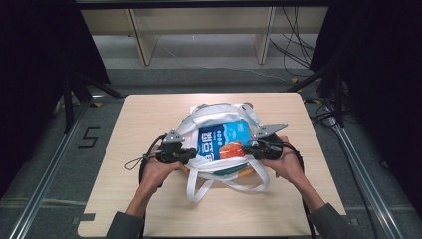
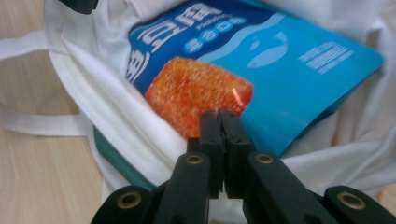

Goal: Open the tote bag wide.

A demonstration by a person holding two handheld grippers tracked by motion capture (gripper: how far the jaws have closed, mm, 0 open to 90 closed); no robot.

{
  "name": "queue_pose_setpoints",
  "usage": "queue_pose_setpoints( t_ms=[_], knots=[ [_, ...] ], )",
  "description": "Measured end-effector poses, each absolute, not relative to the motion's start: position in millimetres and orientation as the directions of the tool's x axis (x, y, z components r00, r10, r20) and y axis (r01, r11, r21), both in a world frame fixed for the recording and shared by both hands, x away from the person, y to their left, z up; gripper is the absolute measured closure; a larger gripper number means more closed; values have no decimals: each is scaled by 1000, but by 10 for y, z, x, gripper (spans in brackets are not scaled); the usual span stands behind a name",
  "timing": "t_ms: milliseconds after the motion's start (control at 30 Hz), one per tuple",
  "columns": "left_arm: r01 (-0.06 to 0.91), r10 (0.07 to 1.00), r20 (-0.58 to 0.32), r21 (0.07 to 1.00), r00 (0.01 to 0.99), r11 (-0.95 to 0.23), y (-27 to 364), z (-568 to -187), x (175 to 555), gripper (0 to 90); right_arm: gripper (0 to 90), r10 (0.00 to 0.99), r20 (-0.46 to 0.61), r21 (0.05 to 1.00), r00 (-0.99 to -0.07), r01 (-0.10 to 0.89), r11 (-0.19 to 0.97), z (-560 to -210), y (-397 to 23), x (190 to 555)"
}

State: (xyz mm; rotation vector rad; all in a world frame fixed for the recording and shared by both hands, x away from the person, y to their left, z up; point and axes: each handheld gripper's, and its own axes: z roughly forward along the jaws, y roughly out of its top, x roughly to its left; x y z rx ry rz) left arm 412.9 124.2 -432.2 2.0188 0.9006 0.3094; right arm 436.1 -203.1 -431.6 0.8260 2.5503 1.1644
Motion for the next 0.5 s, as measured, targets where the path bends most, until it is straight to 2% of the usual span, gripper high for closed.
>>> queue_pose_setpoints(
  t_ms=[200, 233, 400, 500],
  knots=[
    [456, 772, -122, 859, 624, -232, 1454, -4116, 4315, 816, 895, 618, 19, 793, -786, 389, 470, -4176, -2140, 4496],
    [457, 791, -96, 855, 604, -245, 1500, -4101, 4363, 817, 895, 632, 13, 793, -775, 393, 465, -4159, -2168, 4530],
    [521, 830, -71, 807, 553, -278, 1533, -4269, 4639, 841, 900, 682, 0, 781, -732, 426, 457, -4198, -2259, 4679],
    [553, 851, -15, 766, 525, -328, 1577, -4353, 4774, 863, 900, 695, -22, 760, -719, 440, 478, -4270, -2261, 4732]
  ],
)
